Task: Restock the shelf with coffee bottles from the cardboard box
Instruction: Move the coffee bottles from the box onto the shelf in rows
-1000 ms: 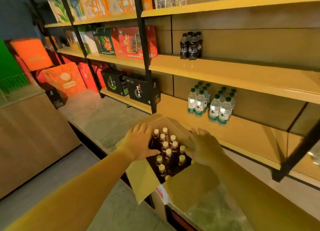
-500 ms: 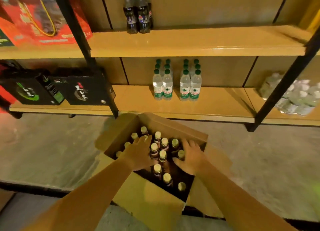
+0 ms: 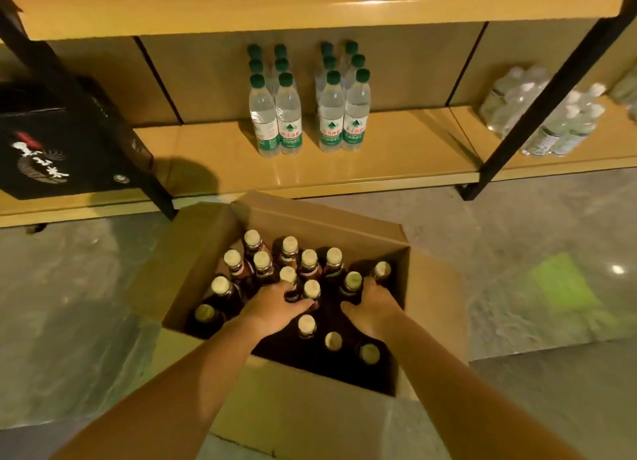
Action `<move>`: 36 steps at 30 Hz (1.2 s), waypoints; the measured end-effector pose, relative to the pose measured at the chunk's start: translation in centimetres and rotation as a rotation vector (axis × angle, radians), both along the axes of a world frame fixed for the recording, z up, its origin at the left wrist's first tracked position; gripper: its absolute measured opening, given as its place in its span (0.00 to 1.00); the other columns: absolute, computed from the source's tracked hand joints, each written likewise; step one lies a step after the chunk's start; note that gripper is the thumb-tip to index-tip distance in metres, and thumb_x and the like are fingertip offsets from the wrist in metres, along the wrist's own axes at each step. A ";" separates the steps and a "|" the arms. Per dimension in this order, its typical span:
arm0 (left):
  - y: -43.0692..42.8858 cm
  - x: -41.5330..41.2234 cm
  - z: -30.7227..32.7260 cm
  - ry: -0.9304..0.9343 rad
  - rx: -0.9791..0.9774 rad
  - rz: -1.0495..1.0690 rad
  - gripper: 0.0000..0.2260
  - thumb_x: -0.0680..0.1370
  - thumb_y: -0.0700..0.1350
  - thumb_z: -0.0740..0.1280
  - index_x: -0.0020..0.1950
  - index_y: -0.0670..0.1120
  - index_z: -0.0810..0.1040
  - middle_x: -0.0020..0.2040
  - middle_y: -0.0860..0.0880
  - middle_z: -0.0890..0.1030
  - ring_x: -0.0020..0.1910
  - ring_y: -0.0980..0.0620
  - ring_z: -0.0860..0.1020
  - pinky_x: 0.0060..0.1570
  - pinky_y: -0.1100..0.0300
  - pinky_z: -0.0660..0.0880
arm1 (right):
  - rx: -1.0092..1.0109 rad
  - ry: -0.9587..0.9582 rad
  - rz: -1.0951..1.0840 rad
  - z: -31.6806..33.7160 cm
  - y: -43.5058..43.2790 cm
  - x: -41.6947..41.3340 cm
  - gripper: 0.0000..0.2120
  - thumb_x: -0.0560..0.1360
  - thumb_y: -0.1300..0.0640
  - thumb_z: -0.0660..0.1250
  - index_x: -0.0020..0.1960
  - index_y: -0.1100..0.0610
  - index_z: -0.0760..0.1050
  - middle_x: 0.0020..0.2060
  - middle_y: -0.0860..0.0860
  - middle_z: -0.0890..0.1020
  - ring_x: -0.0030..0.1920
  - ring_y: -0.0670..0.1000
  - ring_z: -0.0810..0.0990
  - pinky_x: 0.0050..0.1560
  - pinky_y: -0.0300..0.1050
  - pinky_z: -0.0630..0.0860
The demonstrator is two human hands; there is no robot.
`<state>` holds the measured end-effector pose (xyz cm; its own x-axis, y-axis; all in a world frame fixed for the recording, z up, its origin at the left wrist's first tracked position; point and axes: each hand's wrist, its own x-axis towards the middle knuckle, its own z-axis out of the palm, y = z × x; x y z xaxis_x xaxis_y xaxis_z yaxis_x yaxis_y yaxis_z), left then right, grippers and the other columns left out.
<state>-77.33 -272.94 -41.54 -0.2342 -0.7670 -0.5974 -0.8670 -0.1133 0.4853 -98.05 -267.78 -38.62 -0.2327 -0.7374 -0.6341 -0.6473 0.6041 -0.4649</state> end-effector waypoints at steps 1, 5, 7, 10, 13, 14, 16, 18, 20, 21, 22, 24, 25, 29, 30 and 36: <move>-0.4 0.0 -0.5 0.007 0.027 -0.009 0.30 0.77 0.63 0.68 0.76 0.50 0.71 0.72 0.50 0.76 0.71 0.48 0.74 0.65 0.56 0.71 | 0.022 -0.012 -0.030 -0.5 -0.3 0.0 0.26 0.79 0.51 0.69 0.74 0.56 0.65 0.66 0.56 0.76 0.65 0.56 0.76 0.63 0.48 0.74; -1.9 0.3 -2.8 0.016 0.070 -0.085 0.17 0.81 0.49 0.68 0.70 0.52 0.77 0.66 0.50 0.80 0.66 0.49 0.78 0.66 0.50 0.75 | 0.016 -0.083 -0.143 -2.6 -1.0 0.1 0.26 0.78 0.58 0.69 0.73 0.52 0.66 0.64 0.55 0.78 0.63 0.56 0.77 0.60 0.48 0.75; -2.3 0.3 -3.8 0.026 0.099 -0.147 0.18 0.81 0.43 0.67 0.71 0.53 0.75 0.67 0.49 0.80 0.68 0.47 0.76 0.69 0.47 0.73 | -0.006 -0.102 -0.215 -3.6 -1.3 0.3 0.28 0.76 0.61 0.70 0.74 0.50 0.67 0.63 0.54 0.79 0.63 0.57 0.77 0.62 0.51 0.76; -2.7 -0.2 -4.5 0.019 0.140 -0.232 0.24 0.82 0.45 0.65 0.78 0.55 0.67 0.74 0.48 0.73 0.73 0.44 0.71 0.73 0.46 0.67 | -0.019 -0.132 -0.292 -4.8 -1.9 0.7 0.26 0.74 0.63 0.71 0.71 0.50 0.71 0.61 0.52 0.80 0.62 0.55 0.78 0.62 0.51 0.75; -3.3 -0.6 -5.6 0.060 0.160 -0.211 0.27 0.81 0.45 0.68 0.78 0.57 0.64 0.75 0.48 0.72 0.74 0.44 0.70 0.74 0.45 0.66 | -0.062 -0.171 -0.378 -6.0 -2.1 1.1 0.22 0.74 0.64 0.72 0.66 0.52 0.75 0.59 0.52 0.81 0.62 0.55 0.78 0.66 0.54 0.75; -3.4 -0.9 -5.7 0.072 0.155 -0.218 0.28 0.80 0.45 0.69 0.78 0.57 0.64 0.74 0.48 0.72 0.74 0.45 0.70 0.74 0.46 0.66 | -0.085 -0.186 -0.414 -6.3 -2.0 1.2 0.21 0.74 0.64 0.72 0.64 0.52 0.75 0.59 0.52 0.81 0.62 0.55 0.78 0.67 0.56 0.74; -3.6 -1.5 -6.1 0.122 0.143 -0.218 0.30 0.80 0.42 0.70 0.79 0.55 0.63 0.74 0.49 0.72 0.74 0.47 0.69 0.73 0.51 0.64 | -0.138 -0.210 -0.485 -7.2 -2.1 1.4 0.17 0.75 0.65 0.73 0.59 0.50 0.74 0.56 0.50 0.81 0.59 0.52 0.78 0.68 0.56 0.74; -3.8 -2.1 -6.8 0.151 0.142 -0.196 0.30 0.79 0.40 0.70 0.79 0.53 0.63 0.74 0.50 0.72 0.74 0.49 0.69 0.70 0.56 0.63 | -0.189 -0.226 -0.533 -8.1 -2.3 1.6 0.18 0.75 0.65 0.72 0.56 0.48 0.71 0.52 0.48 0.79 0.55 0.49 0.76 0.67 0.54 0.73; -3.8 -2.7 -7.3 0.151 0.123 -0.193 0.27 0.80 0.43 0.69 0.77 0.55 0.65 0.72 0.48 0.74 0.73 0.47 0.70 0.72 0.53 0.65 | -0.213 -0.237 -0.551 -8.9 -2.3 1.8 0.18 0.76 0.65 0.72 0.57 0.47 0.70 0.52 0.46 0.77 0.54 0.47 0.75 0.66 0.51 0.73; -3.8 -2.9 -7.5 0.143 0.110 -0.202 0.25 0.80 0.45 0.68 0.76 0.55 0.66 0.71 0.48 0.75 0.72 0.46 0.72 0.73 0.49 0.66 | -0.216 -0.248 -0.557 -9.2 -2.2 1.9 0.19 0.76 0.66 0.72 0.57 0.47 0.70 0.52 0.46 0.78 0.54 0.48 0.75 0.65 0.51 0.73; -3.7 -3.1 -7.6 0.144 0.098 -0.212 0.23 0.80 0.46 0.68 0.74 0.55 0.67 0.70 0.47 0.75 0.70 0.46 0.72 0.72 0.49 0.67 | -0.216 -0.258 -0.558 -9.5 -2.2 2.0 0.20 0.75 0.66 0.72 0.58 0.47 0.70 0.52 0.46 0.78 0.55 0.48 0.76 0.65 0.51 0.73; -3.8 -3.5 -7.4 0.206 0.093 -0.208 0.19 0.80 0.47 0.68 0.71 0.52 0.71 0.68 0.48 0.77 0.69 0.49 0.73 0.70 0.53 0.67 | -0.219 -0.277 -0.559 -9.7 -2.2 2.1 0.22 0.73 0.68 0.73 0.59 0.49 0.72 0.53 0.47 0.79 0.57 0.50 0.78 0.65 0.52 0.74; -3.9 -3.5 -7.3 0.239 0.095 -0.205 0.18 0.80 0.47 0.69 0.69 0.50 0.72 0.67 0.49 0.77 0.68 0.51 0.74 0.69 0.54 0.67 | -0.224 -0.284 -0.557 -9.7 -2.3 2.1 0.22 0.72 0.68 0.74 0.59 0.50 0.73 0.53 0.47 0.80 0.58 0.51 0.79 0.65 0.54 0.75; -4.0 -2.4 -6.6 0.294 0.107 -0.214 0.28 0.75 0.42 0.74 0.73 0.51 0.70 0.69 0.53 0.76 0.69 0.58 0.71 0.70 0.58 0.67 | -0.279 -0.274 -0.505 -8.8 -2.2 1.9 0.24 0.71 0.65 0.76 0.63 0.51 0.76 0.52 0.45 0.82 0.58 0.50 0.80 0.61 0.49 0.77; -4.0 -2.0 -6.1 0.291 0.099 -0.212 0.30 0.74 0.42 0.75 0.74 0.53 0.69 0.69 0.54 0.76 0.69 0.58 0.71 0.70 0.58 0.66 | -0.296 -0.272 -0.491 -8.2 -2.2 1.8 0.24 0.71 0.64 0.77 0.64 0.50 0.76 0.52 0.44 0.82 0.57 0.49 0.80 0.60 0.48 0.77; -3.5 0.3 -1.3 0.373 -0.016 -0.144 0.25 0.68 0.52 0.80 0.60 0.64 0.74 0.59 0.61 0.82 0.63 0.63 0.78 0.68 0.53 0.75 | -0.365 -0.327 -0.443 -2.5 -2.3 0.4 0.26 0.71 0.60 0.78 0.66 0.46 0.75 0.54 0.42 0.82 0.58 0.47 0.80 0.64 0.50 0.77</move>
